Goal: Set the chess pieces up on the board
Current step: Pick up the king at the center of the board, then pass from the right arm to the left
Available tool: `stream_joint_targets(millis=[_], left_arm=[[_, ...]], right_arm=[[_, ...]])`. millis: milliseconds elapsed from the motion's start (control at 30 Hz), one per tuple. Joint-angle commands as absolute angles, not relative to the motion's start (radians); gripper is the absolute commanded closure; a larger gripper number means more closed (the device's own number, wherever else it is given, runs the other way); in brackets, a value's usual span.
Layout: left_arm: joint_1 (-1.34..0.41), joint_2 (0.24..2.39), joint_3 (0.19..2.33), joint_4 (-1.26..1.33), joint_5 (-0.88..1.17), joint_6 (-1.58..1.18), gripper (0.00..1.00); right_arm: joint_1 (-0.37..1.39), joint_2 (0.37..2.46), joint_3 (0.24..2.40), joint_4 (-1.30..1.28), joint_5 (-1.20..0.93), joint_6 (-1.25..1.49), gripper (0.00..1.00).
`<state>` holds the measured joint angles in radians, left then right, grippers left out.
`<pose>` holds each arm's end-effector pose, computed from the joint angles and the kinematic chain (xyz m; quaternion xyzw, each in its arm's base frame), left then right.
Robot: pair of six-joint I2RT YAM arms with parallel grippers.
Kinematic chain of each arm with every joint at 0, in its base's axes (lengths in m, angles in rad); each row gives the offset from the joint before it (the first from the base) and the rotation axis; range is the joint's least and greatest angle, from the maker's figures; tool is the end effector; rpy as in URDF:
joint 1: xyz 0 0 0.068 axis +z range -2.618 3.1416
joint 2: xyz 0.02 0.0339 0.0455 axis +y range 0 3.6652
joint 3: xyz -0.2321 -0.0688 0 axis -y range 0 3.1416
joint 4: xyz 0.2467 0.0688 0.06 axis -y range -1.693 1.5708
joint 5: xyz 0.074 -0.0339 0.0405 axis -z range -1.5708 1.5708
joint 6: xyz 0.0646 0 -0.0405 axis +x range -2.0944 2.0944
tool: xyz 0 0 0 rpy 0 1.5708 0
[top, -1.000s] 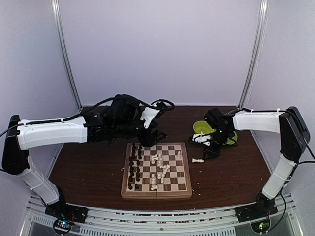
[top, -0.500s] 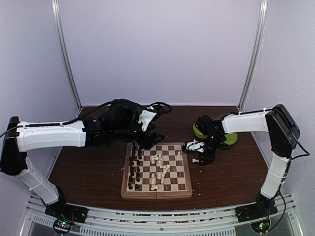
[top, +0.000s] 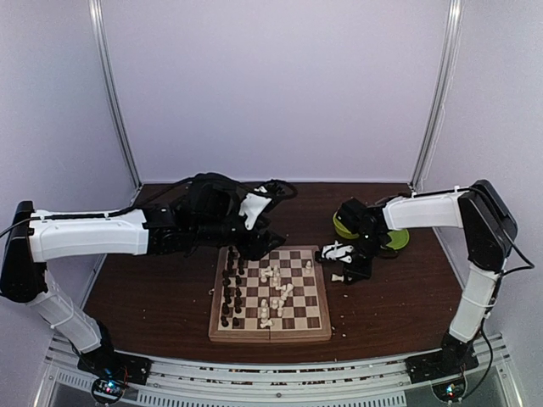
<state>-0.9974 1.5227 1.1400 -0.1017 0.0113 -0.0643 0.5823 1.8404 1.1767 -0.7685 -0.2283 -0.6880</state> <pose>0.2070 -0.3219 0.2443 0.3877 0.7632 -0.2658 0.4433 0.2693 0.1948 0.0969 -0.5944 0.7931 0.1098 0.0747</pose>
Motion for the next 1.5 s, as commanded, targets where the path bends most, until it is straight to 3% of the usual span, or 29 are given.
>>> stream_joint_targets(millis=[0, 267, 467, 833, 1467], left_arm=[[-1.035, 1.524, 1.169, -0.111, 0.034, 0.011, 0.40], [-1.151, 1.467, 0.971, 0.060, 0.078, 0.312, 0.42], [-1.257, 1.536, 1.018, 0.013, 0.006, 0.522, 0.44], [-1.306, 1.655, 1.141, -0.028, 0.021, 0.633, 0.47], [-1.323, 1.751, 1.259, -0.104, 0.033, 0.669, 0.69]], right_arm=[[0.574, 1.702, 1.166, -0.863, -0.298, -0.661, 0.94], [0.580, 1.582, 1.197, -1.059, -0.692, -0.667, 0.95], [0.615, 1.644, 1.250, -1.245, -0.937, -0.802, 0.95], [0.670, 1.694, 1.276, -1.287, -0.989, -0.841, 0.94], [0.675, 1.711, 1.281, -1.292, -1.004, -0.839, 0.94]])
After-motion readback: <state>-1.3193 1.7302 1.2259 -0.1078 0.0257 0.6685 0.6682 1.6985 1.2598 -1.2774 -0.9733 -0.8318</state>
